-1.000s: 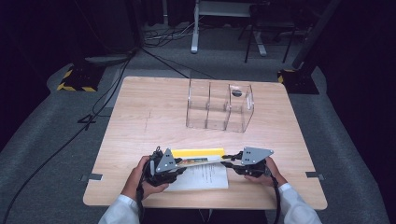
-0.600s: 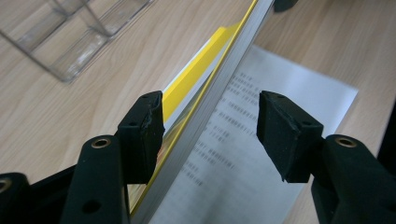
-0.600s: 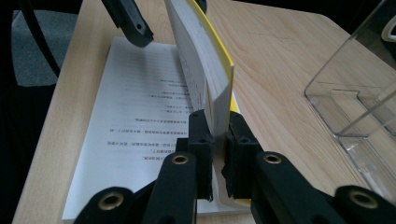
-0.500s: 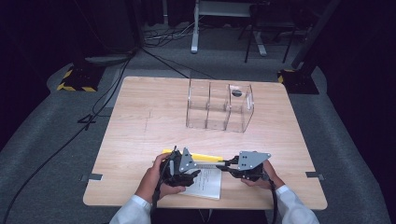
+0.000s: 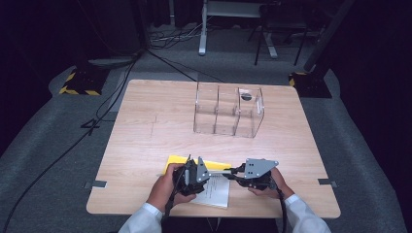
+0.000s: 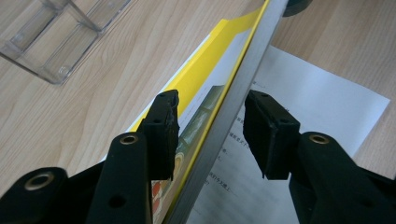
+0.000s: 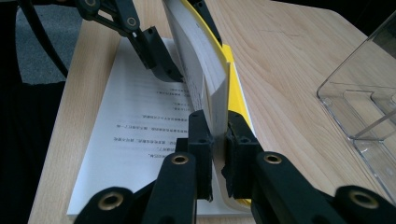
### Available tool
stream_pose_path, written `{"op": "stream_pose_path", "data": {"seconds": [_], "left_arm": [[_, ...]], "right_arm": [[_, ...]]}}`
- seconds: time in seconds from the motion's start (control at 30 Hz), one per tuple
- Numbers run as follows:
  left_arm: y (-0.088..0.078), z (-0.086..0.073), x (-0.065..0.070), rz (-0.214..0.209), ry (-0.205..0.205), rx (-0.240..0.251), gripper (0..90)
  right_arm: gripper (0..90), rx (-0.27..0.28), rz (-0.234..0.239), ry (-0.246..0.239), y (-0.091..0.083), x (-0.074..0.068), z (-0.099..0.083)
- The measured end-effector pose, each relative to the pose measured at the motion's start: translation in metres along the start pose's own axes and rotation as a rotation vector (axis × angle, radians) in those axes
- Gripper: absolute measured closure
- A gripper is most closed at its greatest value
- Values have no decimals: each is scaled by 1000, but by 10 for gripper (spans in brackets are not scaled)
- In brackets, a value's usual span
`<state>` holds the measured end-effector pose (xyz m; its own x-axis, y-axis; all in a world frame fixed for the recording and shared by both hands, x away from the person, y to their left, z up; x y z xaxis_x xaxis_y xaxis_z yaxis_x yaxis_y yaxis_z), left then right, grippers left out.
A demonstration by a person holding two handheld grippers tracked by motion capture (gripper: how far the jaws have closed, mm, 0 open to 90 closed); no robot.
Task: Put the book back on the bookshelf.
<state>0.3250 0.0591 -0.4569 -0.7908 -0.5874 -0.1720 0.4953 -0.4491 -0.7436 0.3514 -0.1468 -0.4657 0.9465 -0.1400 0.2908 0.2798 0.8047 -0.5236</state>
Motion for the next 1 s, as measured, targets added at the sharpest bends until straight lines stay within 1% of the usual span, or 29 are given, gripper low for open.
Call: {"op": "stream_pose_path", "data": {"seconds": [0.03,0.07,0.1,0.2,0.23,0.27,0.3,0.33,0.37,0.4,0.43,0.47,0.53,0.57,0.6,0.63,0.7,0.73,0.77,0.8,0.83,0.87,0.9,0.97,1.0], "left_arm": [[-2,-1,-3,-28,-9,17,641],[-2,-1,-3,-28,-9,17,679],[-4,-1,-4,-43,-4,27,679],[-5,-4,-5,-58,16,52,747],[-6,-6,-5,-67,16,68,767],[-7,-7,-6,-68,16,80,781],[-8,-8,-7,-69,20,86,789],[-9,-9,-8,-70,20,106,794],[-11,-9,-10,-67,21,124,800],[-13,-11,-13,-75,10,144,806],[-13,-11,-13,-75,10,144,811],[-15,-12,-16,-74,7,160,811],[-19,-13,-21,-76,-17,194,817],[-21,-13,-23,-75,-21,203,819],[-22,-13,-24,-69,-32,219,821],[-25,-13,-26,-72,-38,233,823],[-28,-13,-29,-73,-51,255,826],[-30,-13,-30,-75,-54,267,827],[-31,-12,-30,-77,-60,277,829],[-31,-12,-31,-79,-64,284,830],[-32,-11,-31,-81,-62,292,831],[-32,-9,-30,-83,-66,301,832],[-31,-7,-29,-89,-65,309,834],[-29,-1,-27,-115,-67,335,835],[-28,4,-26,-131,-64,352,835]], "right_arm": [[822,2,-7,6,0,1,2],[822,2,-7,6,0,1,2],[817,3,-12,9,-1,1,2],[791,15,-26,25,-1,3,5],[778,15,-34,24,-1,3,6],[754,24,-48,31,-1,3,7],[727,38,-56,50,-1,4,7],[698,51,-63,62,-2,5,8],[633,66,-85,74,-4,7,8],[590,66,-112,90,-6,10,7],[590,66,-112,90,-6,10,7],[565,65,-125,131,-11,16,3],[524,62,-155,192,-18,26,-8],[504,49,-165,219,-21,30,-14],[486,37,-168,236,-22,33,-19],[475,16,-177,254,-22,37,-26],[436,-29,-180,305,-20,43,-43],[424,-47,-183,318,-18,44,-48],[398,-72,-187,344,-14,46,-55],[367,-82,-176,368,-10,47,-59],[339,-91,-179,385,-7,47,-61],[296,-94,-197,402,-3,48,-62],[274,-84,-197,413,-1,49,-61],[242,-64,-197,420,0,50,-59],[241,-58,-203,412,-1,51,-57]]}}
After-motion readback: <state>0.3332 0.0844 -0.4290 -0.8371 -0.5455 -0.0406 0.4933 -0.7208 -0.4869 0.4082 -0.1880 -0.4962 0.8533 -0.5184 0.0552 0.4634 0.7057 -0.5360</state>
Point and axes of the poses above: each handheld gripper's, and its own axes: y roughly forward along the jaws, z roughly out of its top, x roughly to its right, the point moved 3 cm from there along y, roughly forward along the jaws, and after that the axes turned 5 degrees about -y, right-handed, at the moved point
